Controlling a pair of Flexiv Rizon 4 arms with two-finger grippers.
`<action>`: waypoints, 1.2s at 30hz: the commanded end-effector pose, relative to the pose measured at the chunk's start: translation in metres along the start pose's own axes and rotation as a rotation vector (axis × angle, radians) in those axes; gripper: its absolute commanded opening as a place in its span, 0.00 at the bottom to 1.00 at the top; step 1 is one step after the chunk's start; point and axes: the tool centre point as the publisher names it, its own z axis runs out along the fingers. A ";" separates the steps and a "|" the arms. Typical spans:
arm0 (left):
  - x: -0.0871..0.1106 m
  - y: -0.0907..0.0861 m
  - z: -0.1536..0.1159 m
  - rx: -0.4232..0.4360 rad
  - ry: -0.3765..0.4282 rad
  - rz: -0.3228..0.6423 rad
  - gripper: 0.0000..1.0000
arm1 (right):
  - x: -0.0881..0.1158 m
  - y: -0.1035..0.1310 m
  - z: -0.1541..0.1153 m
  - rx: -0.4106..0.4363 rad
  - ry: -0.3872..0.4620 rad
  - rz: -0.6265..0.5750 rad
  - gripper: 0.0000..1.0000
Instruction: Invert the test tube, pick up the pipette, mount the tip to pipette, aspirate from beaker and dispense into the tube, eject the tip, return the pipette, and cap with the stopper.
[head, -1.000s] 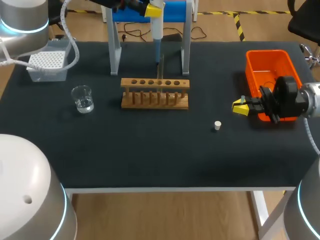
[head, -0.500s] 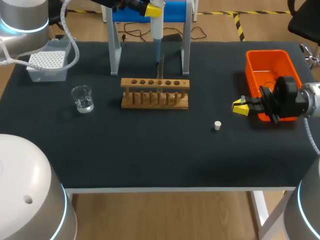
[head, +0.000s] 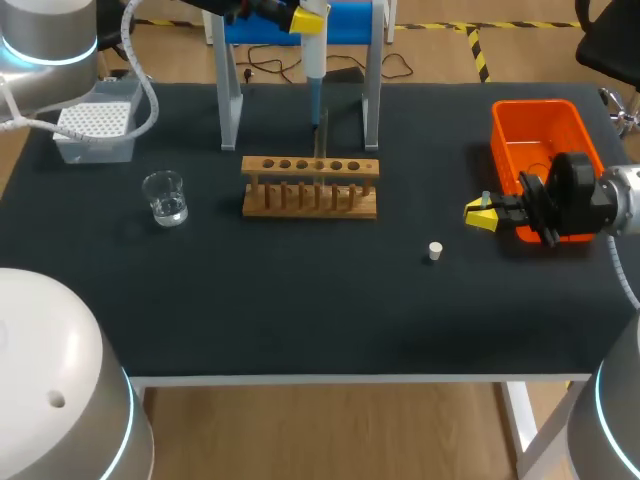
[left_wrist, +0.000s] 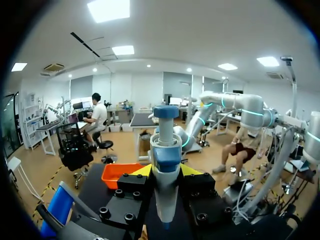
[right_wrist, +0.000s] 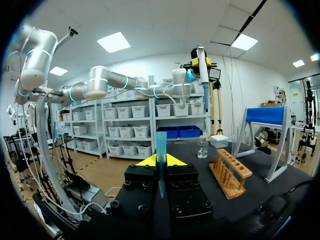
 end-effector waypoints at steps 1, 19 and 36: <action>0.000 -0.001 0.000 -0.001 -0.001 0.000 0.00 | 0.000 -0.001 -0.001 -0.001 0.002 -0.001 0.00; 0.000 -0.001 0.000 -0.001 -0.001 0.000 0.00 | -0.020 -0.001 0.015 0.050 -0.008 0.024 0.00; 0.000 -0.001 0.000 -0.001 -0.001 0.000 0.00 | -0.065 0.000 0.076 0.101 0.037 0.007 0.00</action>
